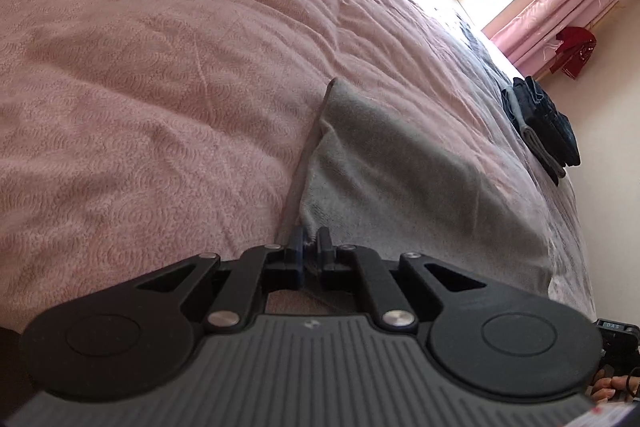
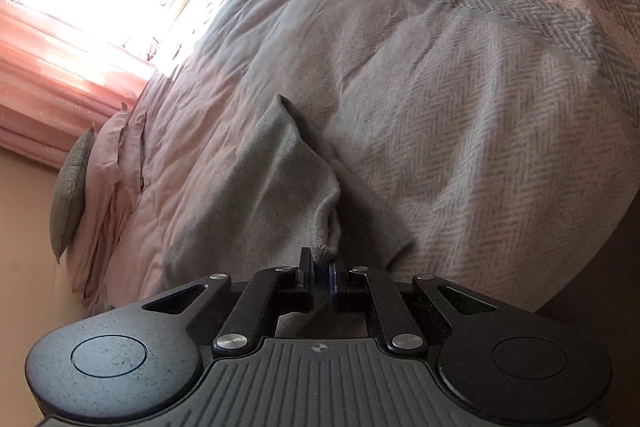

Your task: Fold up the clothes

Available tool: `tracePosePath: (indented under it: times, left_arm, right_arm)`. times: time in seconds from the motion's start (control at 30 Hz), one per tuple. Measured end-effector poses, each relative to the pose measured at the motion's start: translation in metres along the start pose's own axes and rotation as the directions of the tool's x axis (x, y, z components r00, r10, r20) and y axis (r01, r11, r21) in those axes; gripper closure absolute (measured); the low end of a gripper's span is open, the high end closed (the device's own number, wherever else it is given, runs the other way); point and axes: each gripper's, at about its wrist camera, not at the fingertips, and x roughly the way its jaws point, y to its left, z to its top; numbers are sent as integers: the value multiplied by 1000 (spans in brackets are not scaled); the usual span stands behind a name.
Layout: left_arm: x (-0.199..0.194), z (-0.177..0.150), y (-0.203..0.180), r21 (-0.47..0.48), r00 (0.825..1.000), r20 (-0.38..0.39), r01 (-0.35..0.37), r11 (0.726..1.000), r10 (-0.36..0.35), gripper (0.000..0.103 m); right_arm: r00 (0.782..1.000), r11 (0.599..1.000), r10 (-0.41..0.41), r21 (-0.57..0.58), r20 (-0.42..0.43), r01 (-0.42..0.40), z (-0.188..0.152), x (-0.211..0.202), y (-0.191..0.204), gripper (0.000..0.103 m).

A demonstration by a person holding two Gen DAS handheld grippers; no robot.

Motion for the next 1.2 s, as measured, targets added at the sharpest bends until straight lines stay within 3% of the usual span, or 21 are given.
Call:
tracePosePath:
  times: [0.17,0.37,0.47,0.53,0.67,0.77,0.87,0.93,0.97,1.0,1.03,1.07,1.1,1.2]
  left_arm:
    - [0,-7,-3,51,1000,-17,-16,999,17,99]
    - [13,-20,1,106,995,-74,-63,992,71,97]
    - [8,-8,3,156,986,-114,-99,983,118,85]
    - [-2,10,4,182,986,-94,-119,976,137,80]
    - [10,64,-2,194,995,-32,-88,977,96,70]
    - [51,104,-10,136,1000,-13,-16,991,18,51]
    - [104,131,-11,63,997,-63,39,997,-35,47]
    - [131,139,-12,29,993,-107,62,998,-59,50]
    - [140,139,-12,20,990,-119,76,997,-73,54]
    - [146,139,-13,17,989,-127,85,996,-82,65]
    - [150,138,-14,16,988,-127,95,995,-92,86]
    - [151,136,-18,31,988,-115,107,994,-102,98]
    - [149,134,-22,69,992,-88,99,993,-93,103]
    - [138,121,-31,157,998,36,51,986,-57,103]
  right_arm:
    - [1000,999,-26,-38,12,27,-4,5,-5,100]
    - [992,993,-117,-35,-44,116,-14,20,-19,100]
    - [964,965,-250,-111,-95,239,0,16,-5,74]
    - [950,933,-310,-204,-27,298,14,4,13,65]
    - [985,953,-158,-249,69,170,53,9,35,57]
    - [998,971,-28,-236,52,40,84,46,41,56]
    - [1000,980,23,-199,-2,-23,109,90,40,56]
    - [999,984,14,-175,-42,-21,117,115,36,56]
    - [998,985,47,-162,-52,-55,118,121,32,57]
    - [996,983,73,-163,-47,-80,118,124,31,82]
    - [996,980,78,-182,-37,-84,119,125,33,103]
    - [997,973,75,-216,-21,-78,118,122,37,103]
    - [996,960,86,-270,9,-80,114,117,44,103]
    - [992,909,40,-416,124,15,98,106,60,103]
